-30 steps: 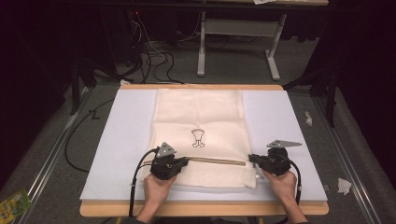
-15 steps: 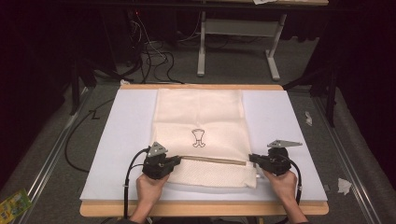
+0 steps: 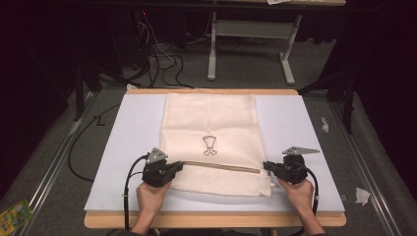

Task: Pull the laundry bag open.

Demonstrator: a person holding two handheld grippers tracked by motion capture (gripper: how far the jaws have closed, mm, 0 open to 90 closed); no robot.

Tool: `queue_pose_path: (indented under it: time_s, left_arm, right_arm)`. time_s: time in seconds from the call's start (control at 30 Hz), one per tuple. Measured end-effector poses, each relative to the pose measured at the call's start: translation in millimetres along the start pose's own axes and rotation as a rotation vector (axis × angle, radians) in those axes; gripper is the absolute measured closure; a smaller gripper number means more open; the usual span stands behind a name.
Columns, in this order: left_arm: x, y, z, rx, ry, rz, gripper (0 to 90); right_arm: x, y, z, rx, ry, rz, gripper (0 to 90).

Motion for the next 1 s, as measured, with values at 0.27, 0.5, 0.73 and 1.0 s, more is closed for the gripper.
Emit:
queue_pose_path:
  time_s: [0.27,0.5,0.73,1.0]
  left_arm:
    - [5.1,0.9,5.1,0.002,0.012,-0.008,87.0]
    - [5.6,0.5,6.6,0.001,0.017,-0.005,87.1]
    - [14.8,0.5,13.6,0.011,0.037,-0.014,87.1]
    - [14.8,1.3,14.5,0.012,0.036,-0.018,87.0]
  right_arm:
    - [0.5,0.3,-0.6,-0.003,-0.002,-0.001,88.8]
    - [0.8,1.3,-0.9,-0.001,0.003,-0.008,88.7]
    - [2.4,0.5,-4.8,-0.006,-0.003,-0.007,88.8]
    - [2.5,1.1,-4.5,-0.010,0.001,-0.009,88.8]
Point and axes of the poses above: each handheld gripper's, and its own axes: x roughly backward along the jaws, y roughly out of its top, z roughly to its left, the point moved 9 cm from there along -x, roughly forward along the jaws, and after that the axes turned 10 degrees about -y, right-handed, at the moved point
